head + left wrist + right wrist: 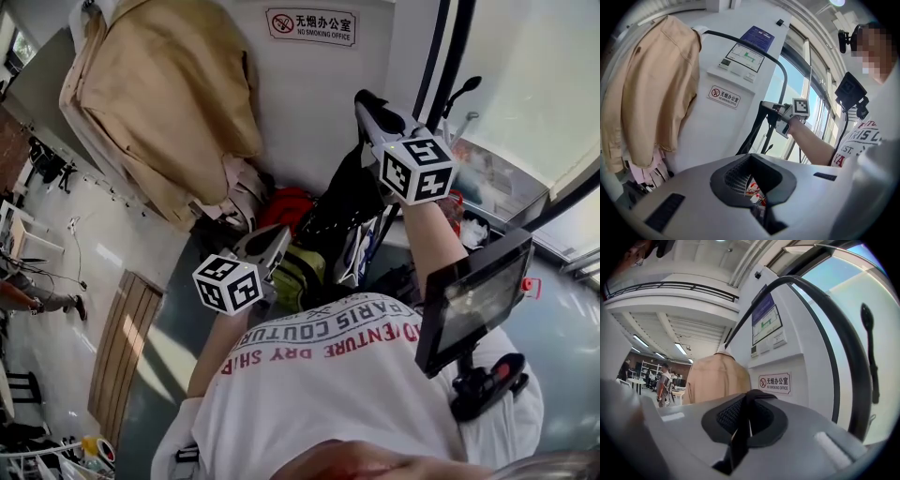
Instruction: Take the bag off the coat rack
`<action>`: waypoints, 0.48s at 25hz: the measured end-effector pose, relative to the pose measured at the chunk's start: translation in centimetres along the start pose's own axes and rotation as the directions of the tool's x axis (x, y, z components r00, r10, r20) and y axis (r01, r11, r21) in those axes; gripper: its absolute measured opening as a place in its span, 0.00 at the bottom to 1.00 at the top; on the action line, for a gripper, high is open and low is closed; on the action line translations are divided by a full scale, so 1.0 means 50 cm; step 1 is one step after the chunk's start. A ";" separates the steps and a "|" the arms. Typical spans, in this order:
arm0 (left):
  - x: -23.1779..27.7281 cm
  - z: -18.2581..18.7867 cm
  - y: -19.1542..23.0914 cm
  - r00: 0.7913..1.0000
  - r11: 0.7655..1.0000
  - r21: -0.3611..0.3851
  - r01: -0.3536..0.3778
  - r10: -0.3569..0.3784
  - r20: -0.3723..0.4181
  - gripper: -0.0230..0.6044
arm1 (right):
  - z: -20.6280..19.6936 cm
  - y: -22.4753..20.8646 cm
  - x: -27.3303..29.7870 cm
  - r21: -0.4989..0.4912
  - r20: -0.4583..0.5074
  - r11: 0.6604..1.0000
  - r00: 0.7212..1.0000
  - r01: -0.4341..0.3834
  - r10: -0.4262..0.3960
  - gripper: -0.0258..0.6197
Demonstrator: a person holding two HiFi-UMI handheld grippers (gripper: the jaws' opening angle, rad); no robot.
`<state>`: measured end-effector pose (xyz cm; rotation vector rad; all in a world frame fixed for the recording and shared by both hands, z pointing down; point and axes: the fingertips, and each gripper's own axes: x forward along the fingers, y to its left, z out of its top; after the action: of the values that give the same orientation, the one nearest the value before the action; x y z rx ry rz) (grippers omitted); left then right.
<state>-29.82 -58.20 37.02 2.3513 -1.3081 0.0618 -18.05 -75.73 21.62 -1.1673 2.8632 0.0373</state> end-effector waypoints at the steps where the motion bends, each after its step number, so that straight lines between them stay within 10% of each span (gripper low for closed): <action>1: -0.002 -0.003 0.000 1.000 1.000 -0.002 0.000 0.000 -0.002 0.04 | -0.020 0.010 -0.001 0.010 -0.014 1.000 1.000 -0.008 0.008 0.05; 12: -0.042 -0.052 -0.020 0.998 1.000 -0.007 -0.008 0.008 -0.062 0.04 | -0.221 0.154 -0.065 0.115 -0.168 0.983 0.973 -0.143 0.161 0.05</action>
<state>-29.68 -55.04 38.49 2.3188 -1.2858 0.1313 -21.51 -68.41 32.85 -0.9771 3.0603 -0.2157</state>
